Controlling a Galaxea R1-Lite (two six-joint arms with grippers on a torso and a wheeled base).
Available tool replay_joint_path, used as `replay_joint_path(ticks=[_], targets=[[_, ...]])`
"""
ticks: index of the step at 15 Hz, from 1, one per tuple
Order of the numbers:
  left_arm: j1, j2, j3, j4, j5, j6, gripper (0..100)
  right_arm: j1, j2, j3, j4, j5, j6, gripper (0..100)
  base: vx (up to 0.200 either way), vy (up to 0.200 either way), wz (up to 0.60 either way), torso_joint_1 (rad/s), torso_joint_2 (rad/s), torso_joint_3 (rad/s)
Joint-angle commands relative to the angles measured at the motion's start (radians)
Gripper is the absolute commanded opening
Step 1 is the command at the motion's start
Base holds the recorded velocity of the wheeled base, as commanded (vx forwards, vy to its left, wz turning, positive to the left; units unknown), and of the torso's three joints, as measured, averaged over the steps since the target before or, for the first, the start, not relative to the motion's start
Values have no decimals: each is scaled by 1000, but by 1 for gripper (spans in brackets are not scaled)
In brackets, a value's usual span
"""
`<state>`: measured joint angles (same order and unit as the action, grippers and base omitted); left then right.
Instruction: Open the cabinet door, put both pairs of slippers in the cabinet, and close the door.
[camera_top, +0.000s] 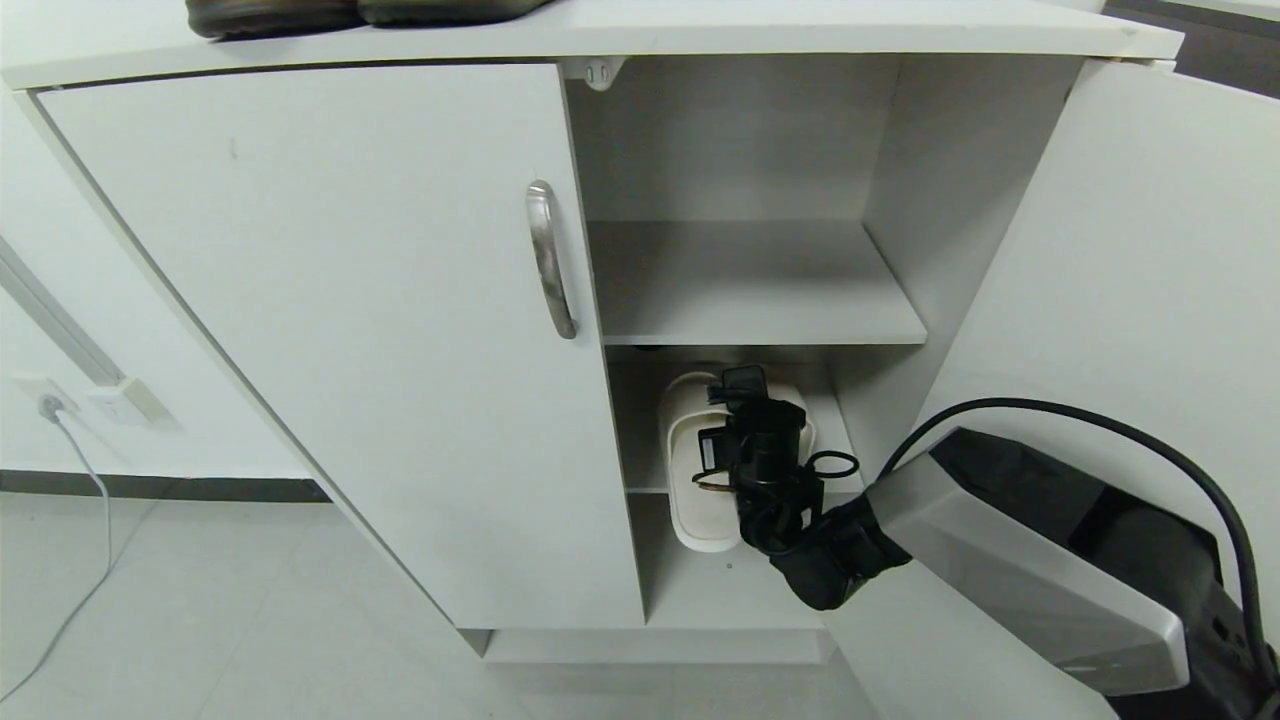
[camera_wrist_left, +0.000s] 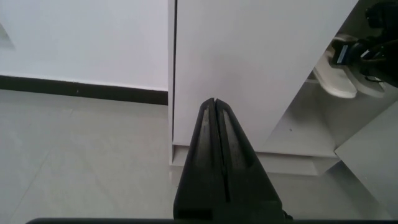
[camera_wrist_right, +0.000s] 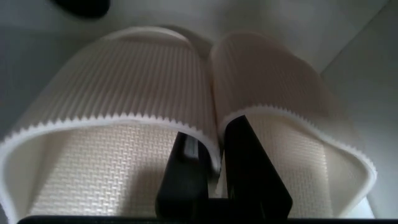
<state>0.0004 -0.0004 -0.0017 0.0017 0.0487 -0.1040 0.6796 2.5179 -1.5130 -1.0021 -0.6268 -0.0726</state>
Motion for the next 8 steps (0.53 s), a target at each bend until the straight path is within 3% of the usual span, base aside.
replay_joint_path(ticks=[1,8], targets=[[1,0,0,0,0,0,0,-20,24,-49,30,2,-1,0,0,0,0,0,0,0],[1,0,0,0,2,-3,0,-51,90,-283,186,4,0,0,0,0,0,0,0,0]])
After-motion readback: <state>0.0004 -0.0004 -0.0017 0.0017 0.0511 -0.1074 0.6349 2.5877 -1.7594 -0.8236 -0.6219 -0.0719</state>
